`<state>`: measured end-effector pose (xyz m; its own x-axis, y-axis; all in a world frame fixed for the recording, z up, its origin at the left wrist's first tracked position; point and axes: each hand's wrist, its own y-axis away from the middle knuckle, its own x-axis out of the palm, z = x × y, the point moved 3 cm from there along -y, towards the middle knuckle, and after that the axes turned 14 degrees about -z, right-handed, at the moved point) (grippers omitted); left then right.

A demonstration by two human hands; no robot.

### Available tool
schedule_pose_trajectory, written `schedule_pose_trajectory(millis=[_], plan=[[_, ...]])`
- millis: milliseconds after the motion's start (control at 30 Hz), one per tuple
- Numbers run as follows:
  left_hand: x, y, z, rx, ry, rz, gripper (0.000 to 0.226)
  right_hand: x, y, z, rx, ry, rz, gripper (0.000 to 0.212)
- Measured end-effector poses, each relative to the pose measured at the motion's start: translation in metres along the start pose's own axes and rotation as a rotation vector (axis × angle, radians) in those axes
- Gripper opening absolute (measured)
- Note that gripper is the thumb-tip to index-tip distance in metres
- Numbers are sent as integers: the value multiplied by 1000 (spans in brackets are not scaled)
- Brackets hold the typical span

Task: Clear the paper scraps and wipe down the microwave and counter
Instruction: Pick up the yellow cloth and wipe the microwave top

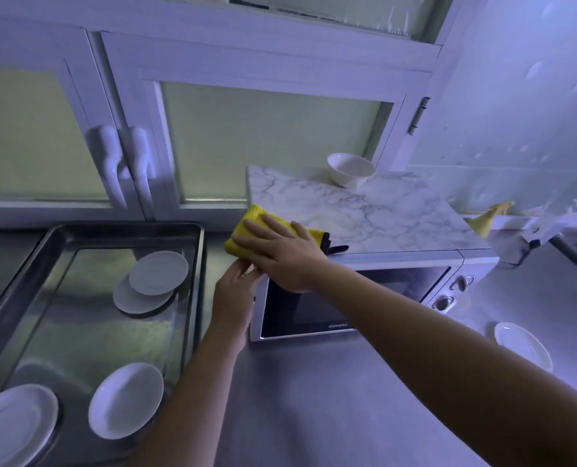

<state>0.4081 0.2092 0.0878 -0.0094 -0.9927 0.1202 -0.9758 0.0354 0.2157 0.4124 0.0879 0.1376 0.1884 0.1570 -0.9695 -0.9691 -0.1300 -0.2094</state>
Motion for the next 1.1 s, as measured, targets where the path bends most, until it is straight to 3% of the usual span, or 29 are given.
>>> schedule_pose_trajectory(millis=[100, 200, 367, 533, 733, 800, 967, 1100], plan=[[3, -3, 2, -54, 20, -89, 31, -13, 19, -46, 95, -60, -48, 52], [4, -2, -3, 100, -143, -222, 48, -30, 55, -119, 257, 26, -62, 51], [21, 4, -11, 320, -336, -256, 45, -62, 121, -240, 580, 139, -37, 55], [43, -17, -26, 281, -417, -287, 41, -77, 141, -294, 751, 153, -28, 58], [54, -21, -23, 265, -508, -309, 41, -76, 131, -317, 828, 155, -29, 57], [55, -23, -22, 257, -508, -305, 43, -69, 129, -302, 749, 184, -19, 55], [54, -27, -16, 284, -463, -359, 39, -39, 87, -200, 88, 139, 31, 56], [52, -31, -10, 300, -399, -419, 38, -26, 29, -144, -189, 60, 48, 54]])
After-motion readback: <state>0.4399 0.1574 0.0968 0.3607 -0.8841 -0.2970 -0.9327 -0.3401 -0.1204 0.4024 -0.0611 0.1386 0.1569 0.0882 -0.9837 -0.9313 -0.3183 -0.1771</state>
